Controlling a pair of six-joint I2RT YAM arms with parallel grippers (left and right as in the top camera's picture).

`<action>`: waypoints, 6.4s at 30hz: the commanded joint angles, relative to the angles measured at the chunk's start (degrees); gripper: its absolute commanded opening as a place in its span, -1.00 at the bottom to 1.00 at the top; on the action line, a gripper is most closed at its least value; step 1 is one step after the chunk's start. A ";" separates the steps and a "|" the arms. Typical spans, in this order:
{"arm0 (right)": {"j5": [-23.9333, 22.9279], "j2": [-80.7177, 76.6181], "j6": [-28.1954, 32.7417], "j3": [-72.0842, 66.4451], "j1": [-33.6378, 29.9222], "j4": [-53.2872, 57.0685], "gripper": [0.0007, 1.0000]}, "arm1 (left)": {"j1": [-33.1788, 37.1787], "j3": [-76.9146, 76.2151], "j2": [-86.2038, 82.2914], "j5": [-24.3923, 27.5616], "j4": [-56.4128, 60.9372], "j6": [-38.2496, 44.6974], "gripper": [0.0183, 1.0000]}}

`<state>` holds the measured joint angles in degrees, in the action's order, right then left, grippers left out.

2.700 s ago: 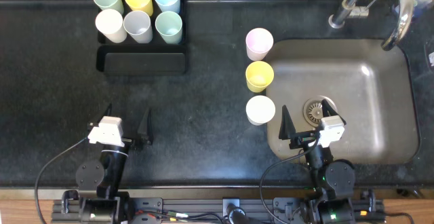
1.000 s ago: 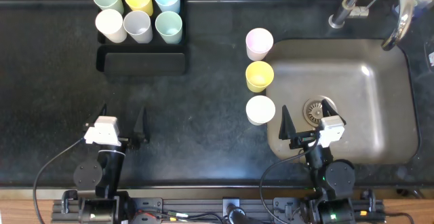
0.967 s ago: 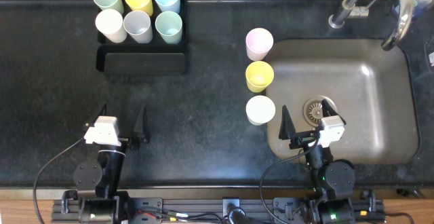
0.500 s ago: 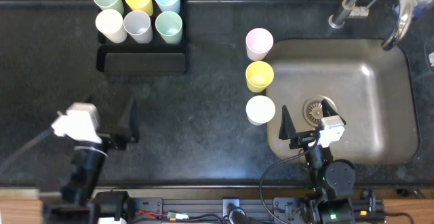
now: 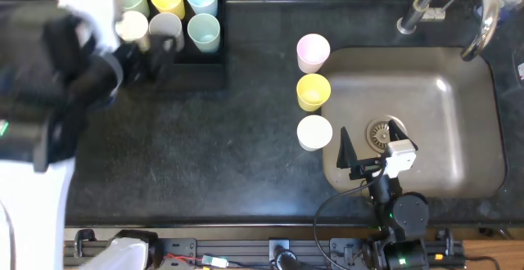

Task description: Store Cups

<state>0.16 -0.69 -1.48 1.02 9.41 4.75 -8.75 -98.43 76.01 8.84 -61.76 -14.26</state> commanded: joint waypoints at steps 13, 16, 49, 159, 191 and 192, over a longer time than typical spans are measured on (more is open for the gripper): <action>0.22 0.44 0.22 -0.74 -0.17 -0.35 1.00 | -26.05 -55.32 51.39 -17.07 -26.16 -21.09 1.00; 0.22 0.44 0.22 -0.74 -0.17 -0.35 1.00 | -27.41 -62.51 58.64 -17.31 -28.48 -22.71 1.00; 0.22 0.44 0.22 -0.74 -0.17 -0.35 1.00 | -27.98 -69.66 81.83 -10.56 -19.32 -23.71 -0.96; 0.22 0.44 0.22 -0.74 -0.17 -0.35 0.99 | 20.33 18.51 29.66 -11.10 18.32 5.86 -0.88; 0.22 0.44 0.22 -0.74 -0.17 -0.35 1.00 | 10.99 8.37 11.13 -22.62 6.84 -3.19 0.44; 0.22 0.44 0.22 -0.74 -0.17 -0.35 1.00 | 8.98 5.77 10.73 -23.82 4.74 -4.55 0.48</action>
<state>0.16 -0.69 -1.43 1.02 9.39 4.73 5.50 -84.86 90.85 -9.21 -53.80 -14.55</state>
